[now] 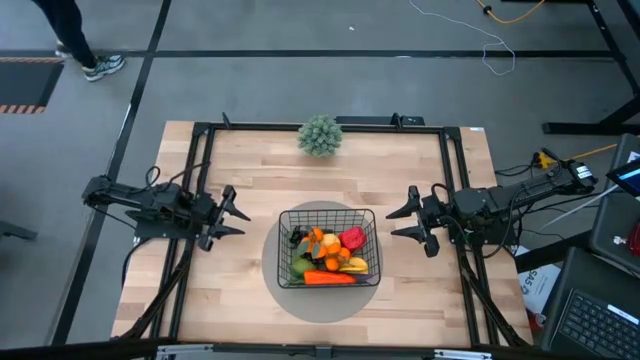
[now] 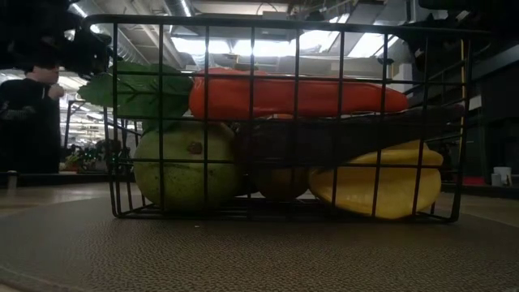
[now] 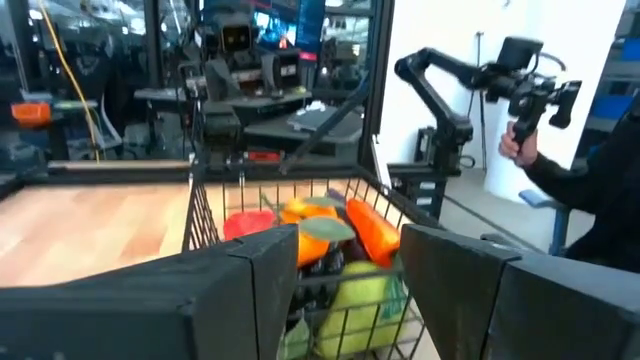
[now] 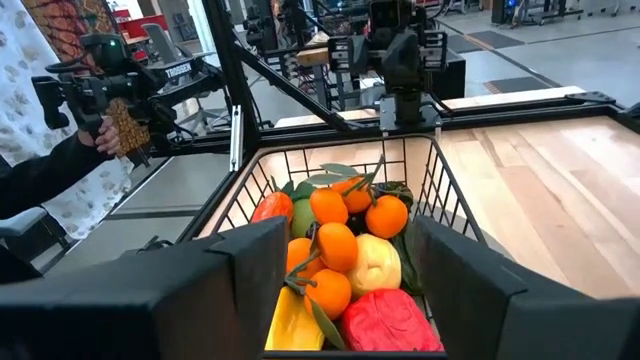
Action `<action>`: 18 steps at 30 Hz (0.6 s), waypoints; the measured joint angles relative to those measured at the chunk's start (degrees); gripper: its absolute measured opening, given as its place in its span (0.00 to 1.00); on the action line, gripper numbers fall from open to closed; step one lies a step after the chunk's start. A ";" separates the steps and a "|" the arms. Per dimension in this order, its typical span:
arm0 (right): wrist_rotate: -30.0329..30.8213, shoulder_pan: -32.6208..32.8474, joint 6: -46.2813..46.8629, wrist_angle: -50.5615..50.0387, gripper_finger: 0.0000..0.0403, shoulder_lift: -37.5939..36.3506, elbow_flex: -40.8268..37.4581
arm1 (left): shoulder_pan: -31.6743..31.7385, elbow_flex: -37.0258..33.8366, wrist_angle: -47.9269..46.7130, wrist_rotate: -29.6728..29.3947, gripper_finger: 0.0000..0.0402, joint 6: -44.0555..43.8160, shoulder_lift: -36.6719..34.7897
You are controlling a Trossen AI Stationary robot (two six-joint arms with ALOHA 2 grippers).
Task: Build produce basket
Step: Return to Home Position
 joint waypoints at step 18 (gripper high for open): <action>6.52 -0.53 -5.65 -2.99 0.51 0.04 0.00 | 0.95 0.00 -6.08 -3.31 0.41 -0.58 -0.04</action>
